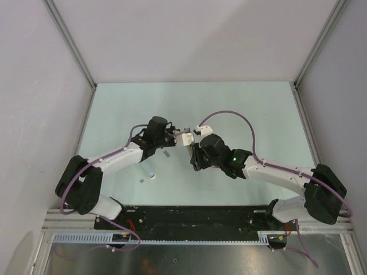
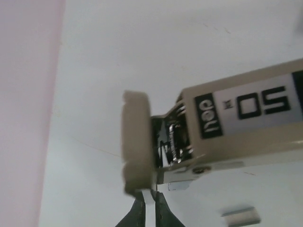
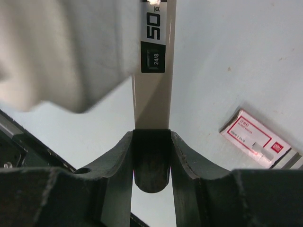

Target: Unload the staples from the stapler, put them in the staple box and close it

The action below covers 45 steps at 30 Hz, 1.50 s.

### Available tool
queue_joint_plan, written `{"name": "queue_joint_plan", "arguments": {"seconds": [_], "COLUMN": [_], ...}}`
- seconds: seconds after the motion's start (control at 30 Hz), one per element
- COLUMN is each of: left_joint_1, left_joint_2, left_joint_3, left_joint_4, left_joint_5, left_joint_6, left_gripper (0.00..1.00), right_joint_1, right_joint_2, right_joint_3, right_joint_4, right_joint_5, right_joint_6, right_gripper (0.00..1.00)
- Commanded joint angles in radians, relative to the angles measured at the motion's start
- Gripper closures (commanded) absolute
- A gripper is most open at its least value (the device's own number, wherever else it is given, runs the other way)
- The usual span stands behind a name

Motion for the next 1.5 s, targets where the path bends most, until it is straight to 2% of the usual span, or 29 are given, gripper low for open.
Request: {"name": "queue_joint_plan", "arguments": {"seconds": [0.0, 0.13, 0.23, 0.47, 0.67, 0.77, 1.07, 1.3, 1.47], "left_joint_1": [-0.045, -0.047, -0.034, 0.05, 0.055, 0.057, 0.09, 0.106, 0.124], "left_joint_2": [0.083, 0.142, 0.109, -0.009, -0.029, -0.042, -0.063, -0.06, -0.059], "left_joint_3": [-0.097, -0.085, -0.017, 0.244, 0.279, 0.269, 0.244, 0.24, 0.223], "left_joint_4": [0.028, -0.031, -0.056, -0.187, -0.244, -0.259, -0.263, -0.263, -0.263], "left_joint_5": [-0.012, -0.06, -0.046, 0.274, 0.488, 0.55, 0.594, 0.501, 0.525], "left_joint_6": [0.057, 0.086, 0.034, -0.304, -0.465, -0.509, -0.55, -0.512, -0.528], "left_gripper": [1.0, 1.0, 1.0, 1.0, 1.0, 1.0, 1.0, 1.0, 1.0], "right_joint_1": [0.012, 0.01, 0.009, 0.01, 0.002, -0.011, -0.056, -0.058, -0.065], "right_joint_2": [-0.014, -0.016, -0.025, -0.046, -0.061, -0.055, -0.025, 0.014, 0.037], "right_joint_3": [0.026, 0.026, 0.026, 0.026, 0.026, 0.027, 0.048, 0.077, 0.093], "right_joint_4": [0.059, 0.063, 0.065, 0.081, 0.198, 0.25, 0.304, 0.298, 0.312], "right_joint_5": [-0.037, -0.04, -0.04, -0.022, -0.007, -0.015, -0.051, -0.066, -0.081], "right_joint_6": [0.004, 0.005, 0.007, 0.012, 0.019, 0.024, 0.026, 0.016, 0.017], "right_gripper": [1.0, 1.0, 1.0, 1.0, 1.0, 1.0, 1.0, 1.0, 1.0]}}
